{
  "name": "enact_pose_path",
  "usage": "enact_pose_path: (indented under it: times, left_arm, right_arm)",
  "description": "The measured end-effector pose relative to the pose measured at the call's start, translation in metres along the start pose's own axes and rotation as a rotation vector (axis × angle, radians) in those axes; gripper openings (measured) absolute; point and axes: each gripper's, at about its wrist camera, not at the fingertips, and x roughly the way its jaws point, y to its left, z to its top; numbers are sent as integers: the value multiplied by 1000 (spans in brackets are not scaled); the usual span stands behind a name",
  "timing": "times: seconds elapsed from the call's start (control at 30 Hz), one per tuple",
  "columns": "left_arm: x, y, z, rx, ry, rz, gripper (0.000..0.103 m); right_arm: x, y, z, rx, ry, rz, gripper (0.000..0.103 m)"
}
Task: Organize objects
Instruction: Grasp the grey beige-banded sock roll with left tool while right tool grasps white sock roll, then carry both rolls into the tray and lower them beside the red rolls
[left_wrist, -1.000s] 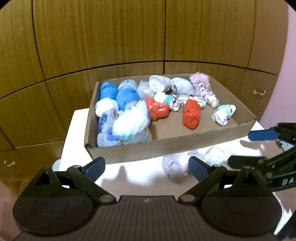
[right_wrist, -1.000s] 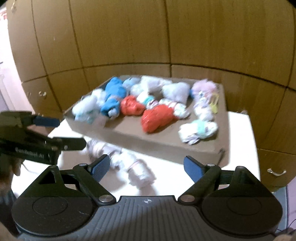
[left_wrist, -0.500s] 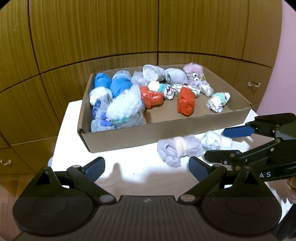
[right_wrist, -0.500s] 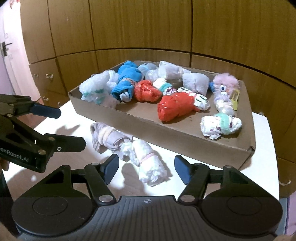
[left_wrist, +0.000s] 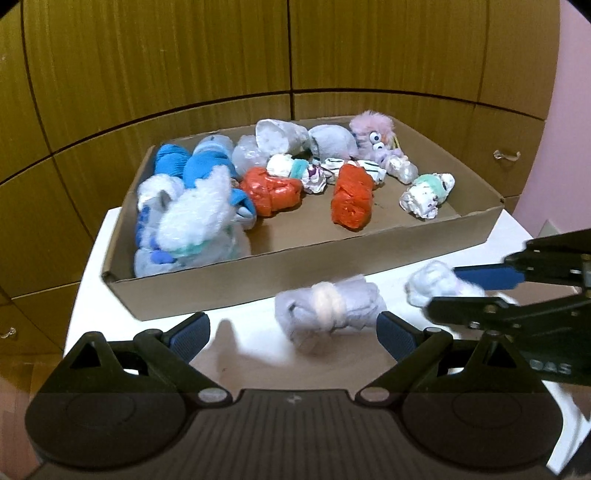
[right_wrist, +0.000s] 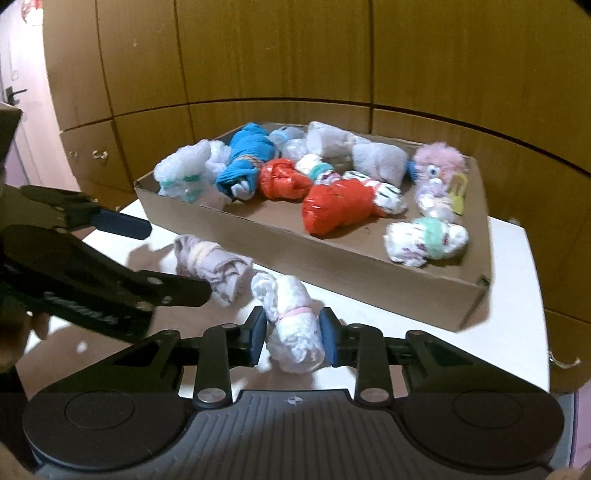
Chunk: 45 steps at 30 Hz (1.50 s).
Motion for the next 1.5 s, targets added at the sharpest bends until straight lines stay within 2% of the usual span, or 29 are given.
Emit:
enact_pose_path:
  times: [0.23,0.57,0.67,0.73,0.77,0.8,0.83,1.2,1.5]
  left_arm:
    - [16,-4,3,-59,21,10,93]
    - [17,-7,2,-53,2,29,93]
    - [18,-8,2,-60,-12,26,80]
    - [15,-10,2,-50,-28,19,55]
    - [14,-11,2,-46,-32,19,48]
    - [13,-11,3,-44,-33,3,31]
    - [12,-11,3,-42,-31,-15,24]
    - [-9,-13,5,-4,-60,-24,24]
    - [-20,-19,37,40,-94,2,24]
  right_arm:
    - [-14,-9,-2,15,-19,-17,38]
    - [-7,-12,-4,25,-14,-5,38]
    - [-5,-10,-4,15,-14,-4,38]
    - [-3,-9,-4,4,-11,-9,34]
    - [-3,-9,-4,2,-10,-8,31]
    - [-3,-8,-5,2,-9,-7,30]
    - [-3,-8,-6,2,-10,-7,29]
    - [-19,-11,-7,39,-53,-1,28]
    - [-39,-20,18,69,-94,28,28]
